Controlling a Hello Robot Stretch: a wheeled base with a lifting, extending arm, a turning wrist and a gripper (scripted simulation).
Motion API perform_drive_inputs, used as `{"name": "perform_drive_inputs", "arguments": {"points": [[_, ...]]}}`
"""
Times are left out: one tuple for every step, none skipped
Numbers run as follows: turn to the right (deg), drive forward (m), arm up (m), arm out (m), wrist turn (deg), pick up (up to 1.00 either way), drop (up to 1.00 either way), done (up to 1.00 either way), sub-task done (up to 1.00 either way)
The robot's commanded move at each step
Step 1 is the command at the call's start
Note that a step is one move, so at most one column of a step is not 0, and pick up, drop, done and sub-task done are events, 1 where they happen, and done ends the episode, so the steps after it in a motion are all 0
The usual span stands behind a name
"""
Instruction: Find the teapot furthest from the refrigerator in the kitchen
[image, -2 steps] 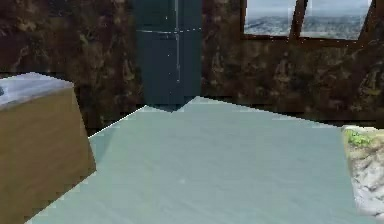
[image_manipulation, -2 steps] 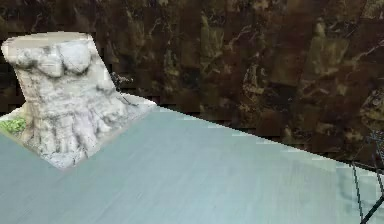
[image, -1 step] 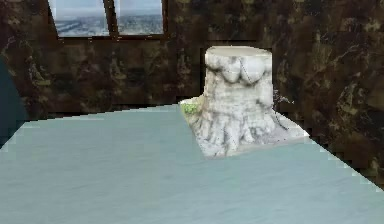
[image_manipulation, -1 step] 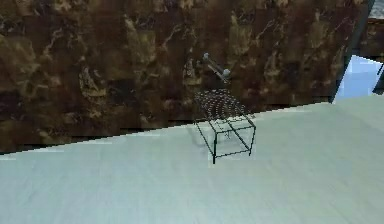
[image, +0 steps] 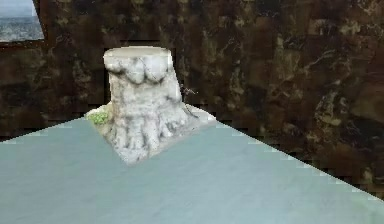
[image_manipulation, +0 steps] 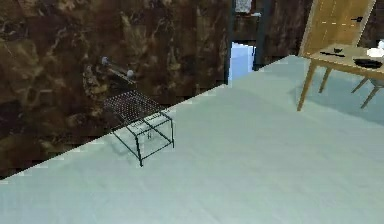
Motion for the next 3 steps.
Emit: {"name": "perform_drive_inputs", "arguments": {"points": [[0.0, 0.2, 0.0, 0.0, 0.0, 0.0, 0.0, 0.0, 0.0], [45.0, 0.0, 0.0, 0.0, 0.0, 0.0, 0.0, 0.0, 0.0], [45.0, 0.0, 0.0, 0.0, 0.0, 0.0, 0.0, 0.0, 0.0]]}}
